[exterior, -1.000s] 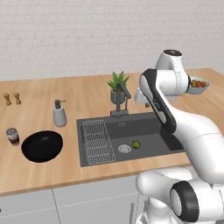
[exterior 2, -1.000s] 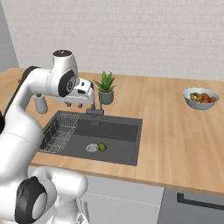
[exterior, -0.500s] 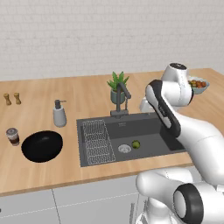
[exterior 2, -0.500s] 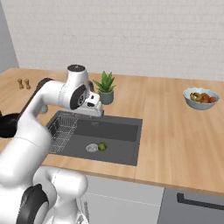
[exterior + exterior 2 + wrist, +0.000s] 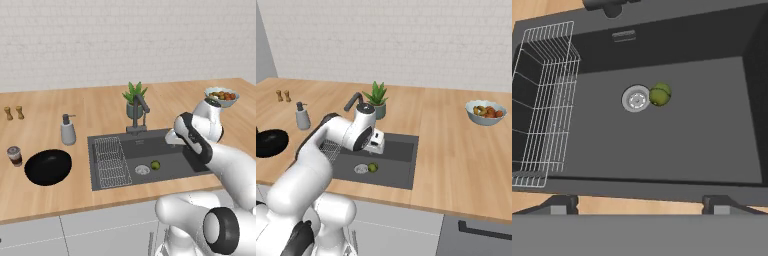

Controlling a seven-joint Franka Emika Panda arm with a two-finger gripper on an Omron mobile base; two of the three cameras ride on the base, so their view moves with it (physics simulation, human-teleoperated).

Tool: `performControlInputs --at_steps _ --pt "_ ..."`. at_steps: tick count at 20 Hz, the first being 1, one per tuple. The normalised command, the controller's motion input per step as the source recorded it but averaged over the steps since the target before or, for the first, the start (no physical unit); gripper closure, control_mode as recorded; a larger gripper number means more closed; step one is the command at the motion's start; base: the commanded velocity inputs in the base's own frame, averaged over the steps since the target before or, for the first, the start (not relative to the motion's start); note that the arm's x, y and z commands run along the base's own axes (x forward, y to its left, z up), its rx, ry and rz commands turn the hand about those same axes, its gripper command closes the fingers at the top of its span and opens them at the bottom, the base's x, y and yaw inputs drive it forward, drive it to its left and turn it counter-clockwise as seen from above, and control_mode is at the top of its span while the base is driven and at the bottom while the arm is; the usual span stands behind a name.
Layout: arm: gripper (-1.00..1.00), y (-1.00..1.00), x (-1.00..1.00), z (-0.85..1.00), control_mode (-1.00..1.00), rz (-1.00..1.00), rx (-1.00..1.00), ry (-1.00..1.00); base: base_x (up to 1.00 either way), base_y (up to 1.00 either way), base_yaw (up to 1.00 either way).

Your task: Pick the lime from the sink and place it in the bowl. Then pick the bowl and place it in the microwave. Then close the microwave door and press the start button.

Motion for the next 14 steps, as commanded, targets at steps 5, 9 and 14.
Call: performControlInputs --at_steps 5,9,14 --pt "-1.00 -0.01 0.39 -0.35 -1.00 0.00 0.01 0.00 0.00 0.00 0.00" --pt "-1.00 0.01 0.47 -0.30 -1.00 0.00 0.00 0.00 0.00 0.00 0.00" --pt "-1.00 0.08 0.43 -0.37 -1.00 0.00 0.00 0.00 0.00 0.00 0.00"
